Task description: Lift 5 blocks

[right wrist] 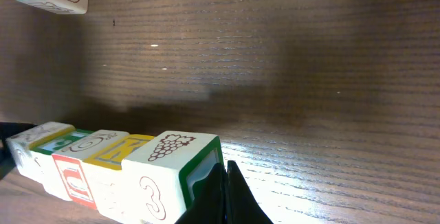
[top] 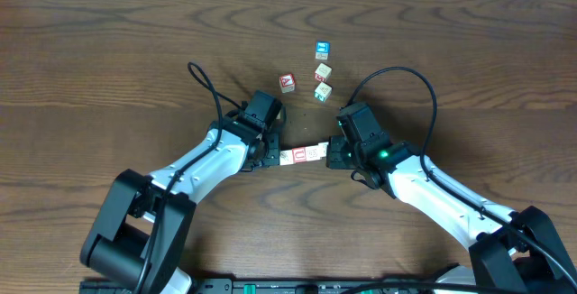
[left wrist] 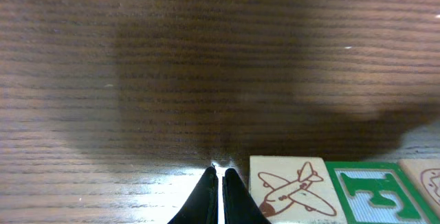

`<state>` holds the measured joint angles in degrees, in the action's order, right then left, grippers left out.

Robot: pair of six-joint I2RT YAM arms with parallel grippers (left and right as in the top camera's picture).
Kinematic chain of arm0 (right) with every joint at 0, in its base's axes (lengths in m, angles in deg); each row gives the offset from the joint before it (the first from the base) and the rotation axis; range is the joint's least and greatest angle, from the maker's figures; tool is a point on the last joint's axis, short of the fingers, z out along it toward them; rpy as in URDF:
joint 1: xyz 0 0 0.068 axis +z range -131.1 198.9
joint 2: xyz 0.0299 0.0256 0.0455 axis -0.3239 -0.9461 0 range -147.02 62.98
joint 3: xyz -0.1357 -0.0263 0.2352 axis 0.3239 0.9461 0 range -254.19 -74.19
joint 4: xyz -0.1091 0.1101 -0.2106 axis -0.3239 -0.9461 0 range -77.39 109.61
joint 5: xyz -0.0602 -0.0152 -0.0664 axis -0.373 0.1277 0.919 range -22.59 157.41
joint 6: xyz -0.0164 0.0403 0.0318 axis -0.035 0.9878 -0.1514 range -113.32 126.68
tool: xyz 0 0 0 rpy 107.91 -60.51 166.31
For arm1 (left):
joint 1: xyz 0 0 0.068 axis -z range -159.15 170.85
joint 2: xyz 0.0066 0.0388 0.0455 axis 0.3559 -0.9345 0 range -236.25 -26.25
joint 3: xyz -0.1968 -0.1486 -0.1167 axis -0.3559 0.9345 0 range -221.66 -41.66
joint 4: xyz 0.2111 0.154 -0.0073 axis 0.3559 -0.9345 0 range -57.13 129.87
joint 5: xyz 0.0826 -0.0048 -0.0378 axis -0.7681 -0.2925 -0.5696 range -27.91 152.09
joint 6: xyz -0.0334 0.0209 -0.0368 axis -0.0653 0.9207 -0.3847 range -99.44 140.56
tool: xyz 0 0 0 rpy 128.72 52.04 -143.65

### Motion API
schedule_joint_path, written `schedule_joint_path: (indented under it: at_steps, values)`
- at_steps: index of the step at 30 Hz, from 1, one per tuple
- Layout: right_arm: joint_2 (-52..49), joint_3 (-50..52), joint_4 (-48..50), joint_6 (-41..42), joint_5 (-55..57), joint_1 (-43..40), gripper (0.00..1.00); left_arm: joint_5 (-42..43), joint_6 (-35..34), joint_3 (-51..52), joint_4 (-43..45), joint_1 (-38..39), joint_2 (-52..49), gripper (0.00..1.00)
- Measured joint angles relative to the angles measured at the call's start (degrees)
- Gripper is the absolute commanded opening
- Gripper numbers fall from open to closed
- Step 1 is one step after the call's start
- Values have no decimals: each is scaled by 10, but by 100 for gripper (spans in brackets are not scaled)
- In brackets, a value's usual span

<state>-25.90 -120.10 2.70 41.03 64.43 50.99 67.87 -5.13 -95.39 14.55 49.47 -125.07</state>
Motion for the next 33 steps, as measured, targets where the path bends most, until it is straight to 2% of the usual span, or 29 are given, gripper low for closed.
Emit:
schedule_joint_path:
  at_steps: [11,19,33]
  values:
    - [-61,0,5,6,1,4,1,0,2,0,16,0,-1,7]
    - [-64,0,5,7,5,11,1,-14,2,8,20,0,0,8]
    - [-67,-13,-87,1,25,39,1,-35,2,17,34,11,7,8]
